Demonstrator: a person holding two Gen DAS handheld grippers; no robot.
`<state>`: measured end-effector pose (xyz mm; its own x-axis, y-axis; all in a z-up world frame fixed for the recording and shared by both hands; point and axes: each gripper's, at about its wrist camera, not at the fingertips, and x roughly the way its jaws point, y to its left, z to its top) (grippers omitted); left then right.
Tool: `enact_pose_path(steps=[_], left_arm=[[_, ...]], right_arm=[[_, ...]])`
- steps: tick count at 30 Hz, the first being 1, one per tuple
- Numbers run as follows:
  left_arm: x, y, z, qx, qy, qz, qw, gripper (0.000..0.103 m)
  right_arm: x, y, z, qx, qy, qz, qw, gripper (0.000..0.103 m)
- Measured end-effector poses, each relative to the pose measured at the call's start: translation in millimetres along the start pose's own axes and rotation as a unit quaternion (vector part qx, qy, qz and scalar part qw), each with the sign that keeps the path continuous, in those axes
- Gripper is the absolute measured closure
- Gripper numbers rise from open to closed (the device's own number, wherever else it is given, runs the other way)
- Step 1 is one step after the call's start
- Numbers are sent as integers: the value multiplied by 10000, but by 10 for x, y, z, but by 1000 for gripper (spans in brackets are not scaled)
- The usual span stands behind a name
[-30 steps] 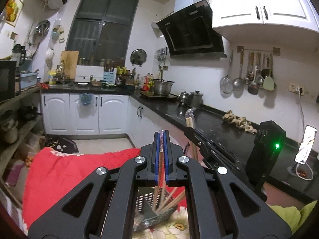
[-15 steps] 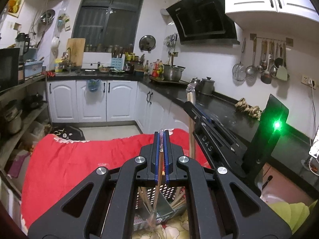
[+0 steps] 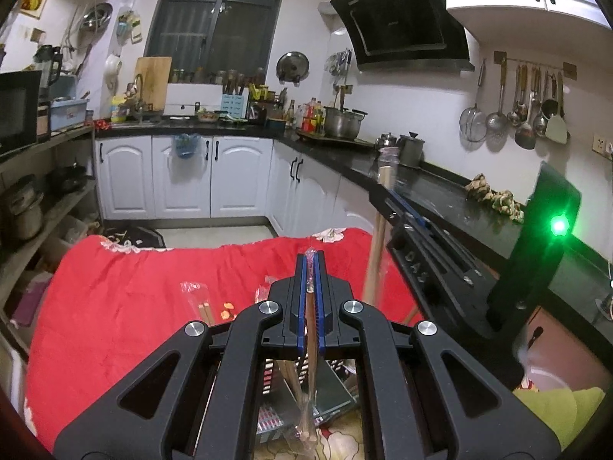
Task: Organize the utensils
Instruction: 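Lower the chopstick into the caddy and open the left tool while the right tool releases its own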
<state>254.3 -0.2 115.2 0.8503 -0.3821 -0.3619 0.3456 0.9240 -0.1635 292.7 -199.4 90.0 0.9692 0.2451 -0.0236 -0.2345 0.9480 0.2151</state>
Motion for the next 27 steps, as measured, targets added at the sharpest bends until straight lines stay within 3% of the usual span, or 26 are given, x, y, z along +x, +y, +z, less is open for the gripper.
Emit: enact_pose_path(steps=[3, 9, 13, 16, 23, 27], left_arm=[[19, 15, -50, -33, 64, -11, 10000, 101], [-31, 12, -132, -80, 152, -41, 9998, 100], [-121, -21, -168, -133, 144, -62, 9998, 68], [-209, -58, -177, -125, 124, -28, 9998, 62], [-469, -184, -190, -131, 51, 21, 9999, 14], [-601, -254, -253, -190, 98, 57, 9998, 11]], right_arm=[[-111, -95, -43, 165, 77, 68, 9998, 86], [-336, -233, -94, 229, 313, 142, 9991, 83], [-570, -318, -83, 319, 517, 257, 9978, 68], [-743, -328, -63, 149, 647, 157, 9977, 65], [-1079, -337, -5, -80, 890, 207, 9958, 45], [-1246, -333, -25, -234, 1121, 299, 9930, 27]])
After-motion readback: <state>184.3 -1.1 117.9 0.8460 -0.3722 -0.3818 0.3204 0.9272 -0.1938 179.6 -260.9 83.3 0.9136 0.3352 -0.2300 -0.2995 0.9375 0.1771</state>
